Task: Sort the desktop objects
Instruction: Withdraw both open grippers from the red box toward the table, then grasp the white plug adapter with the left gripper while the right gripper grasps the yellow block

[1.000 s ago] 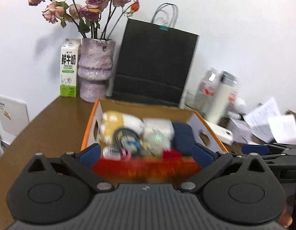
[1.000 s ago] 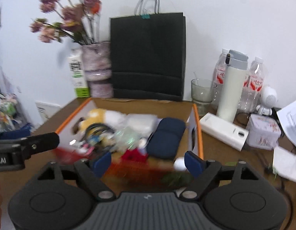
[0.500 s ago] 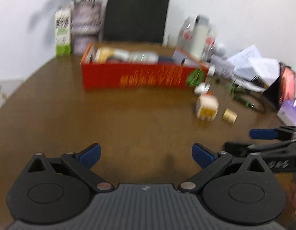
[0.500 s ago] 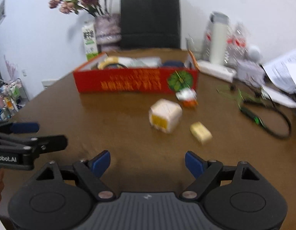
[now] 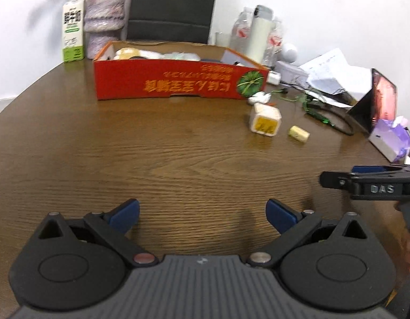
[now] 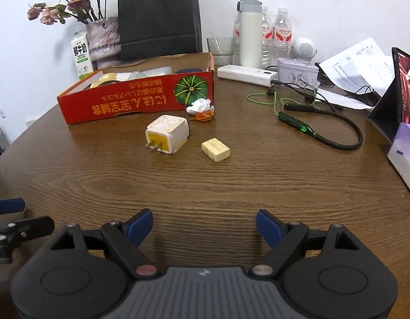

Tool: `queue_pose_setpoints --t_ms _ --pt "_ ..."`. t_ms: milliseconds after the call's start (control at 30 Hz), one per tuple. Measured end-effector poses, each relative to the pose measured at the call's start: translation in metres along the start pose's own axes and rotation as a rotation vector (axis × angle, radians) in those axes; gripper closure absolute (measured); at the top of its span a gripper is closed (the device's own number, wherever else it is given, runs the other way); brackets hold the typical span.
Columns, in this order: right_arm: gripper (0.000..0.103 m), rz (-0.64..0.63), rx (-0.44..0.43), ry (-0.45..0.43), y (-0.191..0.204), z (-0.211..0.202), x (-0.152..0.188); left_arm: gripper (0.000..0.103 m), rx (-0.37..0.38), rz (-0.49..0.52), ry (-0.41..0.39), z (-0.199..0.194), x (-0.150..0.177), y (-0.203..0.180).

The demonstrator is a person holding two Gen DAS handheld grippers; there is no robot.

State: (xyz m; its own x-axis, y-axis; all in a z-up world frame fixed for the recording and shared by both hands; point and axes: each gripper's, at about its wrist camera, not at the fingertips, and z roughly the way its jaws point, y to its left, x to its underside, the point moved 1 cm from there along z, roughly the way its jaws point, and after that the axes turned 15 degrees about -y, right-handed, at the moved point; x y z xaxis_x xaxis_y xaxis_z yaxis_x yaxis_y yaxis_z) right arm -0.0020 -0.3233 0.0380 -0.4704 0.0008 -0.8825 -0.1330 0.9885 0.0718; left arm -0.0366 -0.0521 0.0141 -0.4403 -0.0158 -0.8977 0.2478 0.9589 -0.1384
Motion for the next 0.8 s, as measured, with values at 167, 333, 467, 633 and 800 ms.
queue_pose_setpoints --t_ms 167,333,467,633,800 --pt "0.018 0.000 0.010 -0.033 -0.006 -0.001 -0.005 0.000 0.056 0.010 -0.021 0.010 -0.002 -0.007" --pt "0.021 -0.016 0.011 -0.061 -0.013 0.009 -0.011 0.001 0.107 0.066 -0.054 0.056 -0.029 -0.020" --pt "0.023 -0.061 0.007 -0.097 -0.020 0.031 -0.022 0.002 0.144 0.098 -0.058 0.105 -0.058 -0.046" --pt "0.040 -0.089 -0.059 -0.069 -0.029 0.067 -0.028 0.029 0.137 0.098 0.046 0.161 -0.066 -0.063" --pt "0.052 -0.153 -0.140 -0.065 -0.013 0.089 -0.034 0.061 0.161 0.058 0.040 0.166 -0.065 -0.056"
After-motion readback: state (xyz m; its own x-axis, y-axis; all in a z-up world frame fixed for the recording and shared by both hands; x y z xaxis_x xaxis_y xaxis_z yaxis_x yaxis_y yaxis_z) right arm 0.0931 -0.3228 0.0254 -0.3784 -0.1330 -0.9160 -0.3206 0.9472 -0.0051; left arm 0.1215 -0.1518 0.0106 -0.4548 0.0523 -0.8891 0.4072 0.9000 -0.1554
